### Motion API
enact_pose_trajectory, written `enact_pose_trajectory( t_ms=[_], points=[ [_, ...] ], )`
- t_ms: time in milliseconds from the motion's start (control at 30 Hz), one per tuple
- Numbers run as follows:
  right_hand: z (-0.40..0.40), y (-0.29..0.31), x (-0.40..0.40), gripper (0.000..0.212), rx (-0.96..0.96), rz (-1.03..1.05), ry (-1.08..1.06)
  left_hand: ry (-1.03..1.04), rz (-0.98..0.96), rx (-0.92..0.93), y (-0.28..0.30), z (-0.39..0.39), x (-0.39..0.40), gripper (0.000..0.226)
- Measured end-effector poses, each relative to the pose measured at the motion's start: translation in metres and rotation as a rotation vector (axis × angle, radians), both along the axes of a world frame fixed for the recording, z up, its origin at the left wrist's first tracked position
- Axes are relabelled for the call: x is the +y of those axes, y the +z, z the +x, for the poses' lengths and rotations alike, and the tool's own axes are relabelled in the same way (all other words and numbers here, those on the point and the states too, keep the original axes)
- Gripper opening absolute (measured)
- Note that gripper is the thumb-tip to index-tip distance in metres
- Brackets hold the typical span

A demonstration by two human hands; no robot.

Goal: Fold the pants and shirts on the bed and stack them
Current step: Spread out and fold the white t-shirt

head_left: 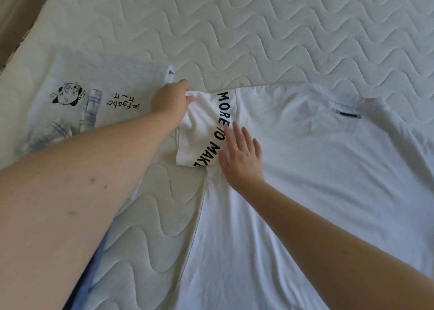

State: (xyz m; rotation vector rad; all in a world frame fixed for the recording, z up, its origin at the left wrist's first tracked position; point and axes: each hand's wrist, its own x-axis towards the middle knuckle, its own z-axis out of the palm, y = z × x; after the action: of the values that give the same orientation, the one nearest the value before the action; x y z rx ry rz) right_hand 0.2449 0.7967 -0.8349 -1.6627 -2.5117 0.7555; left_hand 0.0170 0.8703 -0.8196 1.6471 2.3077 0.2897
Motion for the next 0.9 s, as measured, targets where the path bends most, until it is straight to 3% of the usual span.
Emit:
enact_pose_trajectory(
  t_ms=[67,200,300,367,533,633,767,833,900],
  points=[
    [-0.001,-0.011,-0.003,0.061,-0.071,-0.078,0.09,0.085,-0.088,-0.058,-0.008,0.002,-0.004,0.012],
    [0.002,-0.032,-0.001,0.066,-0.206,-0.138,0.202,0.295,-0.205,-0.193,-0.01,-0.006,-0.012,0.041],
    [-0.001,-0.037,0.003,0.067,-0.251,-0.163,0.22,0.351,-0.236,-0.638,-0.003,-0.01,-0.02,0.033],
    [-0.004,-0.034,0.006,0.068,-0.262,-0.2,0.218,0.335,-0.191,-0.768,0.003,-0.009,-0.023,0.031],
    [-0.002,-0.011,0.017,0.062,-0.056,-0.263,0.124,0.442,0.097,-0.669,0.018,0.006,-0.028,0.02],
    [0.001,0.009,0.017,0.053,0.1,-0.149,0.033,0.49,0.053,-0.637,0.013,0.023,-0.051,0.042],
    [-0.019,0.025,0.001,0.046,0.138,-0.079,0.047,0.559,0.04,-0.654,0.011,0.04,-0.096,0.066],
    [-0.034,0.023,-0.011,0.048,0.127,-0.087,0.102,0.656,0.06,-0.643,0.013,0.039,-0.117,0.06],
    [-0.045,0.018,-0.018,0.054,0.088,-0.115,0.141,0.74,0.039,-0.623,0.013,0.041,-0.139,0.04]
  ],
)
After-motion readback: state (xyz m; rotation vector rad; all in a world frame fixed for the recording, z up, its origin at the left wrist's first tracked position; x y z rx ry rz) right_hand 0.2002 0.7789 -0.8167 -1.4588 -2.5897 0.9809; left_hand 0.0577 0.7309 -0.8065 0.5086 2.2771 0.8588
